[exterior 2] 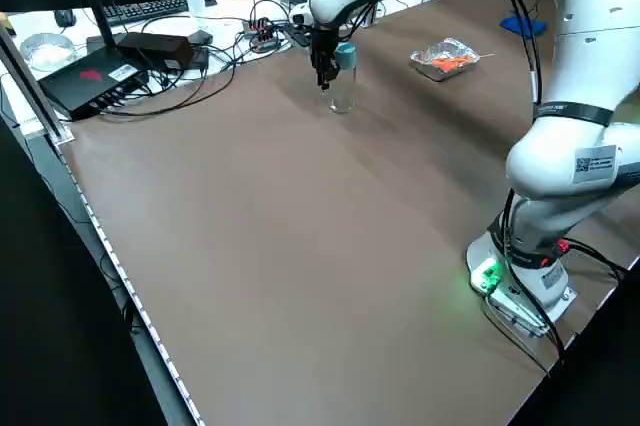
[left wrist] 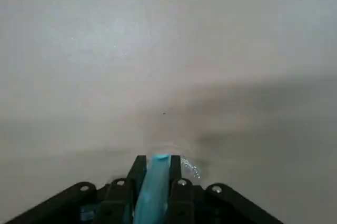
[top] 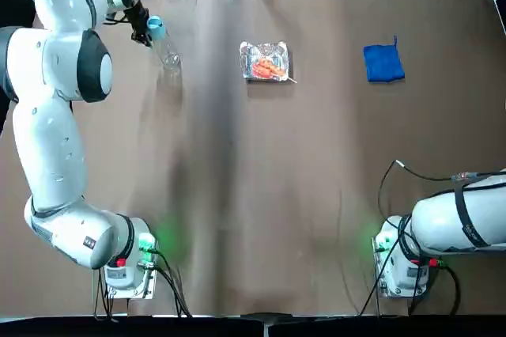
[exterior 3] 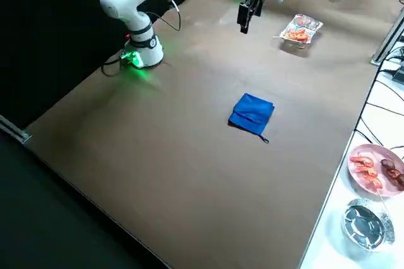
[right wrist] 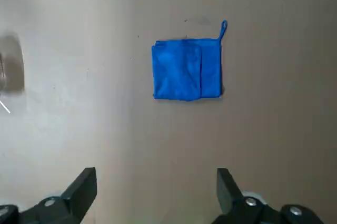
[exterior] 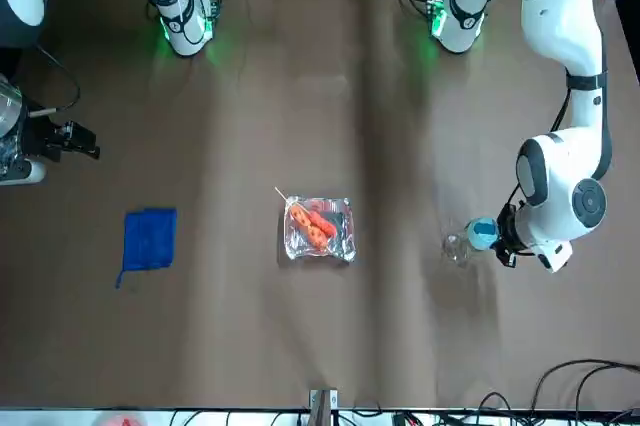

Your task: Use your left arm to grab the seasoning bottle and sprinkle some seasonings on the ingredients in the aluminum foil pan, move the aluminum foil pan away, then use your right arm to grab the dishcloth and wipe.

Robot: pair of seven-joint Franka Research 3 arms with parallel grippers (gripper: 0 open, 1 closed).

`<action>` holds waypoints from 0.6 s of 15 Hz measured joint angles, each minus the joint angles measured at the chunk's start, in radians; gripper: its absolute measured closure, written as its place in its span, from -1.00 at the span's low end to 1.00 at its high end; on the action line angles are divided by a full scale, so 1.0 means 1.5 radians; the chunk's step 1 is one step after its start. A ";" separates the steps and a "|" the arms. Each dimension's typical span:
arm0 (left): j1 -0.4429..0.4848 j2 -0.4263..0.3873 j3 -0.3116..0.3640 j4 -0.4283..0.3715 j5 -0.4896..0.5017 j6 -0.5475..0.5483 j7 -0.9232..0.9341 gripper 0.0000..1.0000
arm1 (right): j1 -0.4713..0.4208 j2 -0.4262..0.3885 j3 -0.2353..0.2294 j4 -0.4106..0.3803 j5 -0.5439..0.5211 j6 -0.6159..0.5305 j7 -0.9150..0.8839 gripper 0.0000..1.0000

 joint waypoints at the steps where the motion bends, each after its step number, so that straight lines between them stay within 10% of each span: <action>1: -0.001 0.002 0.000 0.000 0.000 0.002 0.000 0.54 | 0.000 0.000 0.000 0.000 0.000 0.000 0.000 -1.00; 3: -0.001 0.002 0.000 0.001 0.007 0.003 0.000 0.51 | 0.001 0.000 0.001 0.000 0.000 -0.001 0.000 -1.00; 9: -0.001 -0.003 0.000 0.021 0.010 -0.003 0.000 -0.51 | 0.001 0.000 0.001 0.000 0.000 -0.001 0.000 -1.00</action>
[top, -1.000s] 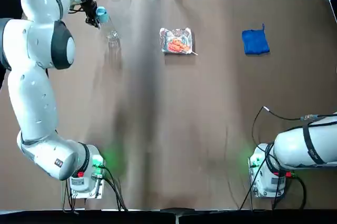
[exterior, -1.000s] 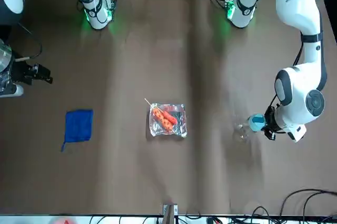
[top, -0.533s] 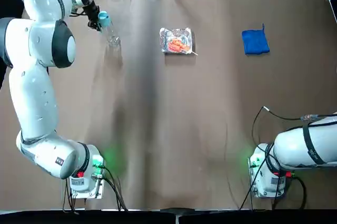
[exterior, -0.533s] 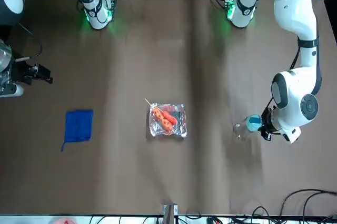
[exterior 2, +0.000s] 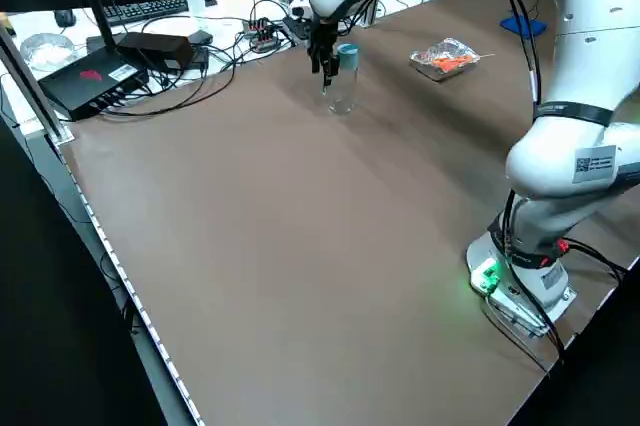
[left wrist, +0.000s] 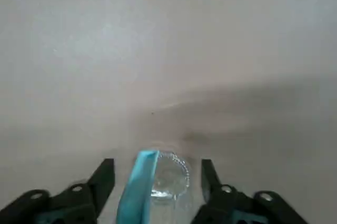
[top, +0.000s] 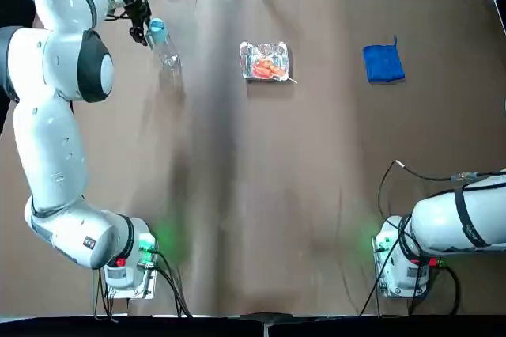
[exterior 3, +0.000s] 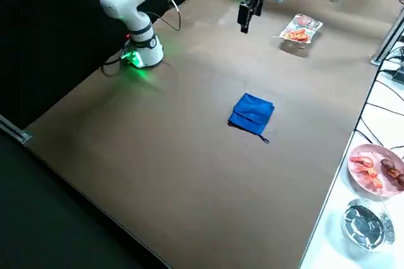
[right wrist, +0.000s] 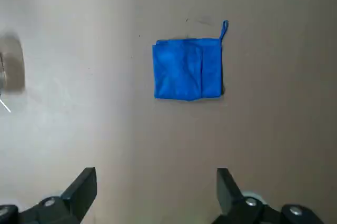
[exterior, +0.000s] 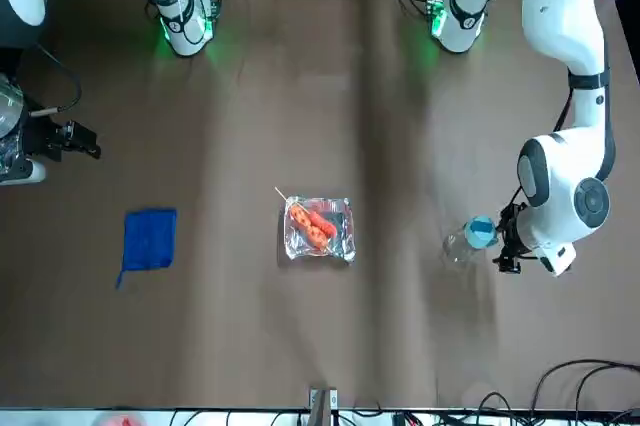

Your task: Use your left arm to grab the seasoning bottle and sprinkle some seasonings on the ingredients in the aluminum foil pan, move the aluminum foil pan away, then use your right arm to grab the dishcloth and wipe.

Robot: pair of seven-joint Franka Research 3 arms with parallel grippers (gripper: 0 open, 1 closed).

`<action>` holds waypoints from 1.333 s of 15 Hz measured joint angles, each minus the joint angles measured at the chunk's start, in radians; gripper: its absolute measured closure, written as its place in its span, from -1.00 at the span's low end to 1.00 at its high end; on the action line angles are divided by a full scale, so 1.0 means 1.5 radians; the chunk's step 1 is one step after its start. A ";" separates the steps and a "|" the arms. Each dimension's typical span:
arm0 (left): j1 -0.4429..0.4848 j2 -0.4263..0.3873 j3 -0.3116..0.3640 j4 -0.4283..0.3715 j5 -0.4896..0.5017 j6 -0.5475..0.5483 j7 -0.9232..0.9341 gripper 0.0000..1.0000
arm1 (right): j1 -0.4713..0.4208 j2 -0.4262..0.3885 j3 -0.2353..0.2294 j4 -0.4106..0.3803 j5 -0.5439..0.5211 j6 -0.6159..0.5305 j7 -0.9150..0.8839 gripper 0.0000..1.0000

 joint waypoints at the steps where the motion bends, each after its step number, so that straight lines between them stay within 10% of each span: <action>1: 0.000 -0.005 0.000 0.008 0.000 -0.013 0.000 -0.69 | 0.000 0.000 0.000 0.000 0.000 0.000 0.000 -1.00; 3: -0.001 -0.020 0.000 0.046 0.000 -0.084 0.000 -1.00 | 0.000 0.000 0.000 0.000 0.000 0.000 0.000 -1.00; 7: -0.004 -0.044 0.001 0.133 0.003 -0.213 0.000 -1.00 | 0.000 0.000 0.000 0.000 0.000 0.000 0.000 -1.00; 20: -0.225 -0.023 -0.008 0.146 0.005 -0.185 0.346 -1.00 | 0.000 0.000 0.000 0.000 0.000 0.003 0.000 -1.00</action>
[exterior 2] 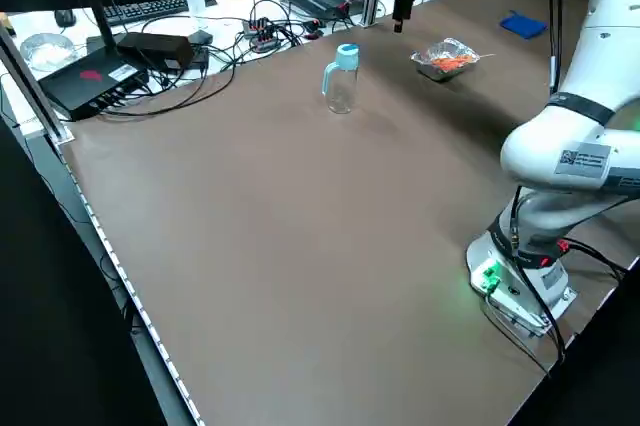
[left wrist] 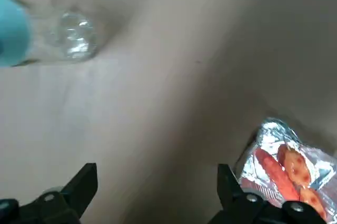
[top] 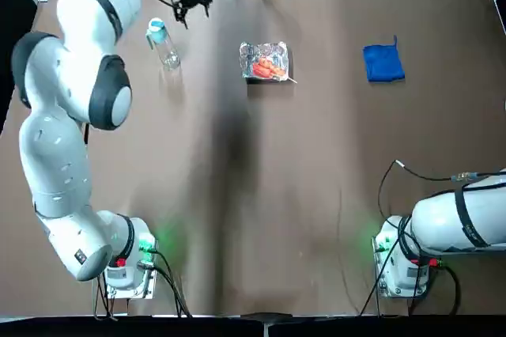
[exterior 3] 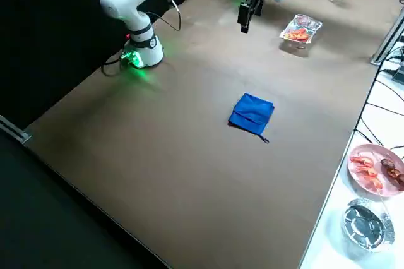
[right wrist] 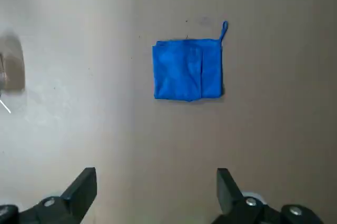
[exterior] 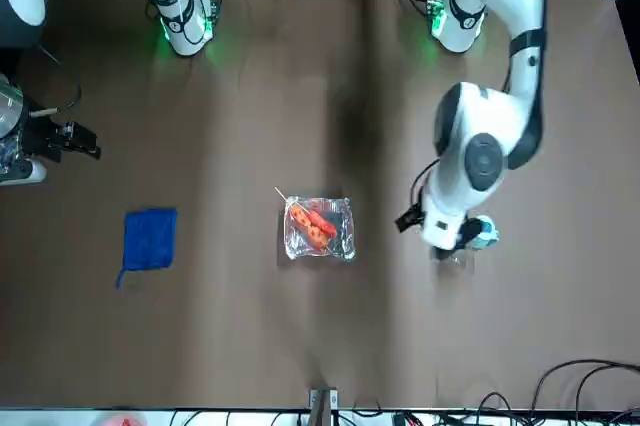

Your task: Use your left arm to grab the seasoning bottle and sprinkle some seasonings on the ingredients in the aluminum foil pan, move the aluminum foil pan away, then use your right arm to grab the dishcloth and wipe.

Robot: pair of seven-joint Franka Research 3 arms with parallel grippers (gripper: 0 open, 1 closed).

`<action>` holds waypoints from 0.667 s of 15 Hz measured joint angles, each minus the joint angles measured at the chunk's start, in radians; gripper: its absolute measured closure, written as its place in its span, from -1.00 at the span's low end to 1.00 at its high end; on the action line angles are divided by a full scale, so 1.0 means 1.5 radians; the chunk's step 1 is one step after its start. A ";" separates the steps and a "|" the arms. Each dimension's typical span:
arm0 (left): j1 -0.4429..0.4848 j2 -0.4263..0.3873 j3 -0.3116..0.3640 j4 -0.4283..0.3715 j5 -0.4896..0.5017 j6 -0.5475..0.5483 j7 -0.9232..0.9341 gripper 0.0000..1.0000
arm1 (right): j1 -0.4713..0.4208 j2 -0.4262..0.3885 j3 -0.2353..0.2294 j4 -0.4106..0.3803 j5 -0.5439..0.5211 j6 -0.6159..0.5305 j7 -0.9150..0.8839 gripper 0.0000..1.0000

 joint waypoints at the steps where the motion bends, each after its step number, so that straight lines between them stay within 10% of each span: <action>1: -0.010 0.008 -0.002 0.000 0.000 0.021 0.018 -0.99 | 0.000 0.000 0.000 0.000 0.000 0.002 0.000 -1.00; 10: -0.014 0.033 -0.067 -0.009 0.000 0.045 0.222 -0.99 | -0.003 0.000 -0.002 0.000 0.000 0.005 0.000 -1.00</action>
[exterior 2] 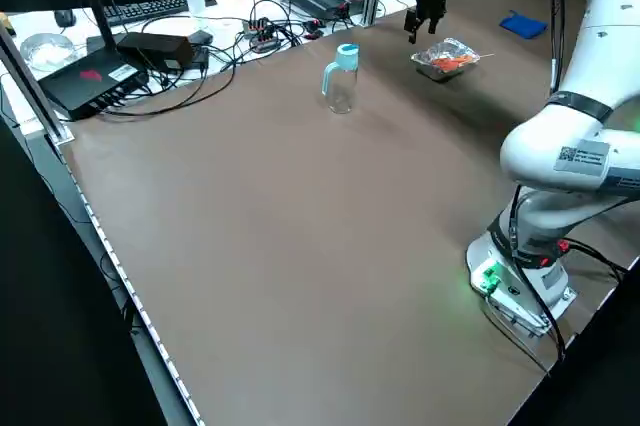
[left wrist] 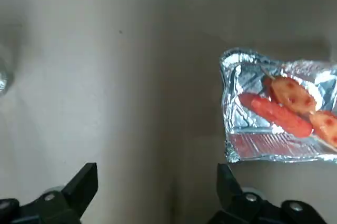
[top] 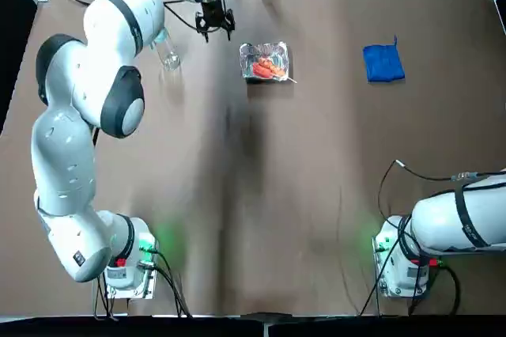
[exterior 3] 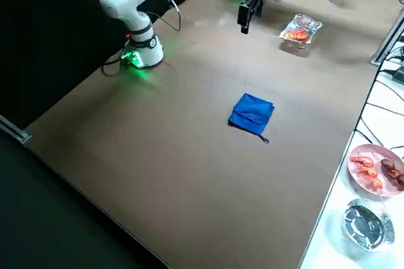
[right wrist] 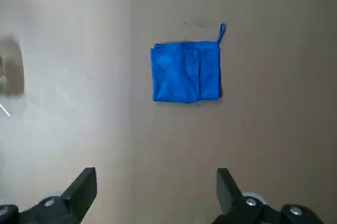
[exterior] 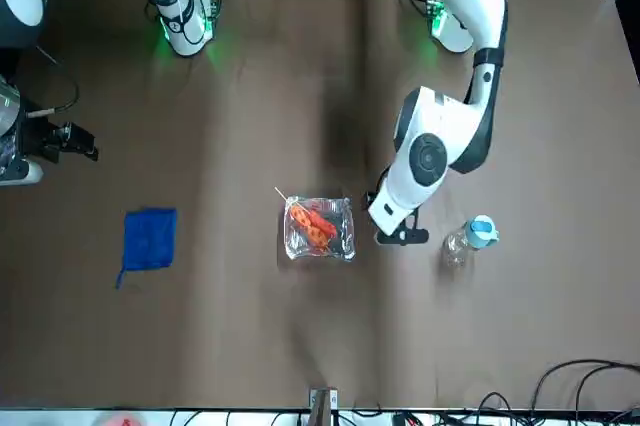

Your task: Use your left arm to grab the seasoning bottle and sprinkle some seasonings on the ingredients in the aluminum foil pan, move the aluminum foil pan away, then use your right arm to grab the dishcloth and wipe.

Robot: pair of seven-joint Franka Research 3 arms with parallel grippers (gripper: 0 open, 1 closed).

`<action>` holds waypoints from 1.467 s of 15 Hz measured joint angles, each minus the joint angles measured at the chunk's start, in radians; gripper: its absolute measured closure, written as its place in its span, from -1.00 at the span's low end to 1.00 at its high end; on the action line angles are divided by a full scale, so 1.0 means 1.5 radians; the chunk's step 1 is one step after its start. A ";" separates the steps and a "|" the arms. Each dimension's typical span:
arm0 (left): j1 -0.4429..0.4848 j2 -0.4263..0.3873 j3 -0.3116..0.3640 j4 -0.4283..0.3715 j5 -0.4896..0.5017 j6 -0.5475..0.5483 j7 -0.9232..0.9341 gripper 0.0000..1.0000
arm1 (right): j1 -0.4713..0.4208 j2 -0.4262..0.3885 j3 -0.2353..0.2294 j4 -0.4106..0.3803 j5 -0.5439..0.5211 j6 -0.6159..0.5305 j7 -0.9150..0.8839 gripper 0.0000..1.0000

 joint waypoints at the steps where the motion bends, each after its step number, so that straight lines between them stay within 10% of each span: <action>1: 0.000 0.006 -0.007 0.000 0.000 0.002 0.005 -0.99 | 0.000 0.000 0.000 0.000 0.000 0.000 0.000 -1.00; 15: -0.024 0.139 -0.062 -0.001 0.000 0.174 -0.046 -0.96 | 0.000 0.000 0.000 0.000 0.000 0.000 0.000 -1.00; 22: -0.029 0.147 -0.068 0.000 0.000 0.179 -0.081 -0.03 | 0.000 0.000 0.000 0.000 0.000 0.000 0.000 -1.00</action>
